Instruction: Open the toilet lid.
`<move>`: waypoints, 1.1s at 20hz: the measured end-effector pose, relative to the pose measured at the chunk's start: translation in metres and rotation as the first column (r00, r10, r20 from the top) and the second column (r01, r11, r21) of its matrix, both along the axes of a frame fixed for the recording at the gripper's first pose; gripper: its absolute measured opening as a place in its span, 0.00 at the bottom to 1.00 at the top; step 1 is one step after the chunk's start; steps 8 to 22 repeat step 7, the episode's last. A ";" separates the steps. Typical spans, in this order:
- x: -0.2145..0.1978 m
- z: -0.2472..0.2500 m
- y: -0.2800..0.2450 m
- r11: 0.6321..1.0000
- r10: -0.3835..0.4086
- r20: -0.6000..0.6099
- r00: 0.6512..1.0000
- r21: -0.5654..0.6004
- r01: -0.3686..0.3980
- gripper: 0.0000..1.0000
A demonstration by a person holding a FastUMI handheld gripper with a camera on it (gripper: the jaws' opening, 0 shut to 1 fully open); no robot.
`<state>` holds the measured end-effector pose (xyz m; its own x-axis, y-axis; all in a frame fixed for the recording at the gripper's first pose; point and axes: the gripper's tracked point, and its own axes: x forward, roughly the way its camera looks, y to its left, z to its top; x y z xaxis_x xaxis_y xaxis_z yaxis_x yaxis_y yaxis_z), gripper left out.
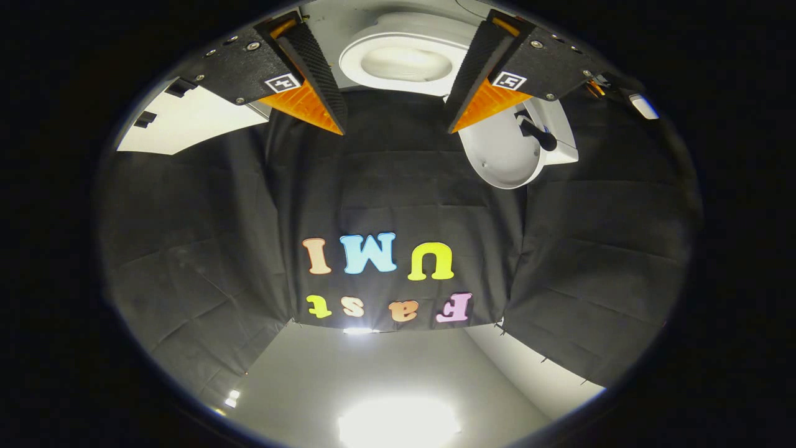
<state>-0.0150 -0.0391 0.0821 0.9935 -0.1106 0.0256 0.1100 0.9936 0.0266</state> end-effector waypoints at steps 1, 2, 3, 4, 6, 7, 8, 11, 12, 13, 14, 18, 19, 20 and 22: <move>-0.001 0.000 0.000 1.000 -0.001 -0.001 1.000 -0.002 0.001 0.96; 0.000 0.001 0.000 1.000 0.001 -0.002 1.000 -0.003 -0.001 0.96; 0.000 0.001 0.001 1.000 0.003 0.001 1.000 -0.005 -0.003 0.96; 0.000 0.002 0.001 1.000 0.005 0.002 1.000 -0.007 -0.005 0.96; 0.000 0.003 0.000 1.000 0.007 0.003 1.000 -0.006 -0.007 0.95; 0.000 0.003 0.000 1.000 0.008 0.003 1.000 -0.006 -0.007 0.96; 0.000 0.003 0.000 1.000 0.008 0.003 1.000 -0.006 -0.007 0.96; 0.000 0.003 0.000 1.000 0.008 0.003 1.000 -0.006 -0.007 0.96; 0.000 0.003 0.000 1.000 0.008 0.003 1.000 -0.006 -0.007 0.96; 0.000 0.003 0.000 1.000 0.008 0.003 1.000 -0.006 -0.007 0.96; 0.000 0.003 0.000 1.000 0.008 0.003 1.000 -0.006 -0.007 0.96; 0.000 0.003 0.000 1.000 0.008 0.003 1.000 -0.006 -0.007 0.96; 0.000 0.003 0.000 1.000 0.008 0.003 1.000 -0.006 -0.007 0.96; 0.000 0.003 0.000 1.000 0.008 0.003 1.000 -0.006 -0.007 0.96; 0.000 0.003 0.000 1.000 0.008 0.003 1.000 -0.006 -0.007 0.96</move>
